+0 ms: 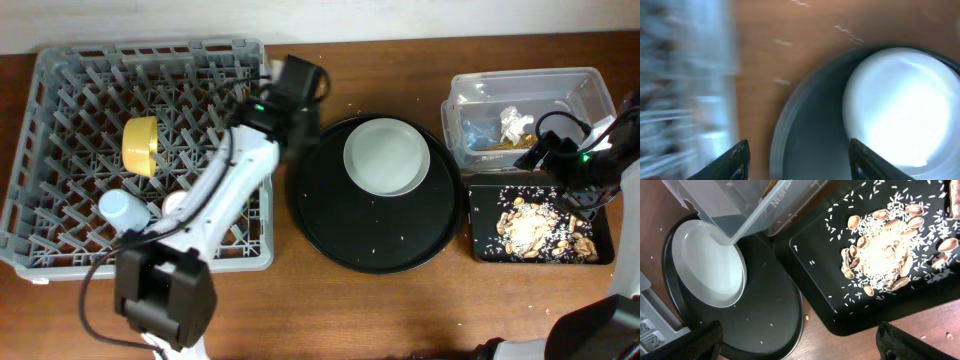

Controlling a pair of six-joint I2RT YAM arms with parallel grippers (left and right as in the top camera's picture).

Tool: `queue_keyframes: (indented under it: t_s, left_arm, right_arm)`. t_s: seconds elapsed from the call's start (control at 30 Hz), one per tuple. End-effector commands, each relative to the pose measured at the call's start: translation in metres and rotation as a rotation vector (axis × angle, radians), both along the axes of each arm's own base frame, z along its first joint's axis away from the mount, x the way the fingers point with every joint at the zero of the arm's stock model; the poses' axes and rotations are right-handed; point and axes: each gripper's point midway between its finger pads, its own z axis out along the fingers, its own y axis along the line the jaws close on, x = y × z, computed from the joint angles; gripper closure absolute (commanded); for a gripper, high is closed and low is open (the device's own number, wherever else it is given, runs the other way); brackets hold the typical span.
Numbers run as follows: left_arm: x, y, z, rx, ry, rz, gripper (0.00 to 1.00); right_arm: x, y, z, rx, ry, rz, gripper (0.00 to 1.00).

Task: Sort waste into correct bins and load items into the dishwasher rack
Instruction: 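Place the yellow bowl in the rack with left gripper, then grasp the white plate with left gripper and stand it in rack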

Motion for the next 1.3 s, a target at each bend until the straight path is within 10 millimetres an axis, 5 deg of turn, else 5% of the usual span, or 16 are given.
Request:
queue_keyframes:
  t_s: [0.0,0.03,0.2,0.3,0.37,0.47,0.63,0.67,0.77,0.83,0.93,1.1,1.27]
  left_arm:
    - [-0.026,-0.060,-0.064,-0.113,0.179,-0.168,0.38]
    - [-0.030,-0.071,-0.097,-0.101,0.230,-0.160,0.41]
    - [-0.036,-0.077,-0.147,-0.074,0.305,-0.136,0.54]
    - [-0.040,-0.075,-0.167,-0.065,0.348,-0.101,0.74]
    - [-0.044,-0.070,-0.168,-0.053,0.368,-0.095,0.99]
    - [-0.031,-0.056,-0.137,-0.036,0.368,-0.056,1.00]
    - [-0.004,0.026,-0.002,0.130,0.201,0.130,1.00]
    - [-0.004,0.054,0.039,0.202,0.114,0.194,1.00]
    - [-0.020,0.131,0.139,0.444,-0.148,0.397,1.00]
    - [-0.032,0.164,0.177,0.626,-0.237,0.454,1.00]
    - [-0.037,0.185,0.177,0.811,-0.216,0.481,1.00]
    - [-0.013,0.200,0.121,0.988,-0.140,0.502,1.00]
    - [-0.003,0.206,0.091,1.023,-0.072,0.491,1.00]
  right_arm:
    - [0.001,-0.002,0.005,-0.002,-0.014,-0.006,0.02]
    - [0.001,-0.002,0.005,-0.002,-0.014,-0.006,0.02]
    - [0.001,-0.002,0.005,-0.002,-0.014,-0.006,0.02]
    - [0.001,-0.002,0.005,-0.002,-0.015,-0.006,0.02]
    - [0.001,-0.002,0.005,-0.002,-0.014,-0.006,0.02]
    - [0.001,-0.002,0.005,-0.002,-0.015,-0.006,0.01]
    - [0.001,-0.002,0.005,-0.002,-0.014,-0.006,0.02]
    - [0.001,-0.002,0.005,-0.002,-0.015,-0.006,0.02]
    - [0.001,-0.002,0.005,-0.002,-0.014,-0.006,0.02]
    - [0.001,-0.002,0.005,-0.002,-0.014,-0.006,0.02]
    - [0.001,-0.002,0.005,-0.002,-0.014,-0.006,0.01]
    - [0.001,-0.002,0.005,-0.002,-0.015,-0.006,0.02]
    - [0.001,-0.002,0.005,-0.002,-0.015,-0.006,0.02]
